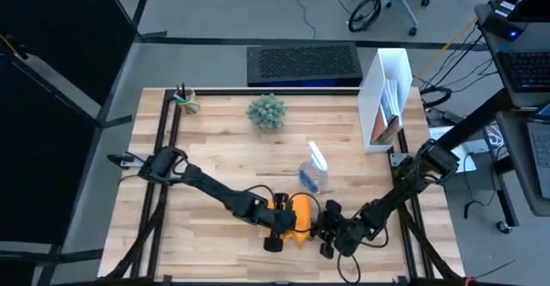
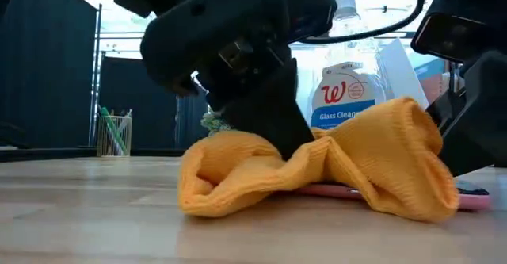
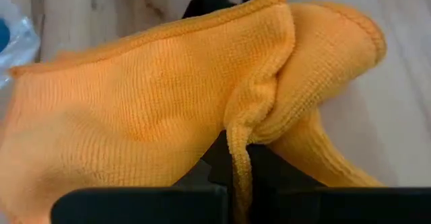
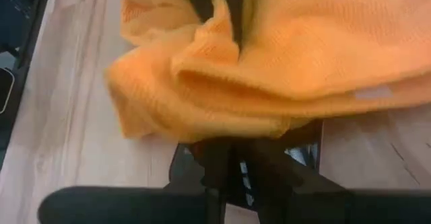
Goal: Apply microfiber cloth
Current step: Wipe the pink cellphone with the orange microfiber cloth
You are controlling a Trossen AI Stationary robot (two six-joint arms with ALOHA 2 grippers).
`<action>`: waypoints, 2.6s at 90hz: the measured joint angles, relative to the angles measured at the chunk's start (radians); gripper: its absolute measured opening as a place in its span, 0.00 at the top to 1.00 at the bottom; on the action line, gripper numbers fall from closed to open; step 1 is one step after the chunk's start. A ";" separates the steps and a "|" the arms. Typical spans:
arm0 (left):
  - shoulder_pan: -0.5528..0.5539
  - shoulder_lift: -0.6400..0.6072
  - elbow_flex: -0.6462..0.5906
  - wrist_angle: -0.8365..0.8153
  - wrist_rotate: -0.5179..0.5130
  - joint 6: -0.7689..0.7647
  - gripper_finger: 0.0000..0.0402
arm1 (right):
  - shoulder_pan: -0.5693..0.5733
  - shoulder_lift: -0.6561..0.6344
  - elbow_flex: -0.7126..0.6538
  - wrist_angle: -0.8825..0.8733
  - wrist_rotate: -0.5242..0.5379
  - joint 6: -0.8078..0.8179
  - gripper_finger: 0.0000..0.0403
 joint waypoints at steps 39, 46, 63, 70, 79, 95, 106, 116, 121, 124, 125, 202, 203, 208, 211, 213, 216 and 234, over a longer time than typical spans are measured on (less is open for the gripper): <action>-0.004 -0.098 -0.014 -0.252 -0.113 -0.054 1.00 | 0.017 -0.007 -0.003 -0.064 -0.017 0.037 0.98; -0.007 -0.134 -0.015 -0.213 -0.112 -0.055 1.00 | 0.011 -0.022 -0.006 -0.048 -0.020 0.012 0.98; -0.007 -0.203 -0.011 -0.198 -0.119 -0.055 1.00 | -0.026 -0.039 -0.007 0.130 -0.006 -0.083 0.94; -0.007 -0.233 -0.012 -0.210 -0.131 -0.051 1.00 | -0.055 -0.023 -0.007 0.216 -0.002 -0.144 0.86; -0.006 -0.268 -0.009 -0.224 -0.149 -0.046 1.00 | -0.092 0.006 -0.006 0.259 0.053 -0.201 0.76; -0.006 -0.272 -0.023 -0.223 -0.157 -0.045 1.00 | -0.133 0.076 -0.005 0.260 0.049 -0.206 0.72; -0.006 -0.260 -0.044 -0.193 -0.158 -0.046 1.00 | -0.117 0.107 0.000 0.269 0.071 -0.214 0.76; -0.005 -0.232 -0.047 -0.144 -0.148 -0.036 1.00 | -0.112 0.121 0.000 0.268 0.071 -0.223 0.80; -0.005 -0.214 -0.046 -0.077 -0.131 -0.008 1.00 | -0.113 0.122 0.000 0.262 0.063 -0.223 0.81; -0.005 -0.200 -0.047 -0.043 -0.122 0.012 1.00 | -0.113 0.120 0.000 0.257 0.060 -0.223 0.82; -0.006 -0.194 -0.047 -0.030 -0.117 0.019 1.00 | -0.113 0.119 0.000 0.256 0.060 -0.223 0.82; -0.014 -0.232 -0.040 -0.174 -0.295 -0.069 1.00 | -0.112 0.120 -0.003 0.254 0.035 -0.224 0.84; -0.014 -0.233 -0.040 -0.150 -0.286 -0.063 1.00 | -0.112 0.120 -0.003 0.254 0.035 -0.224 0.84; -0.015 -0.234 -0.039 -0.029 -0.235 -0.033 1.00 | -0.112 0.120 -0.003 0.254 0.035 -0.223 0.84; -0.015 -0.233 -0.039 0.026 -0.207 -0.023 1.00 | -0.112 0.120 -0.003 0.254 0.035 -0.222 0.84; -0.015 -0.231 -0.039 0.050 -0.194 -0.020 1.00 | -0.112 0.120 -0.003 0.255 0.035 -0.222 0.84; -0.014 -0.218 -0.039 0.087 -0.176 -0.019 1.00 | -0.112 0.120 -0.003 0.255 0.035 -0.223 0.84; -0.006 -0.082 -0.040 0.099 -0.144 -0.012 1.00 | -0.112 0.120 -0.003 0.256 0.034 -0.222 0.84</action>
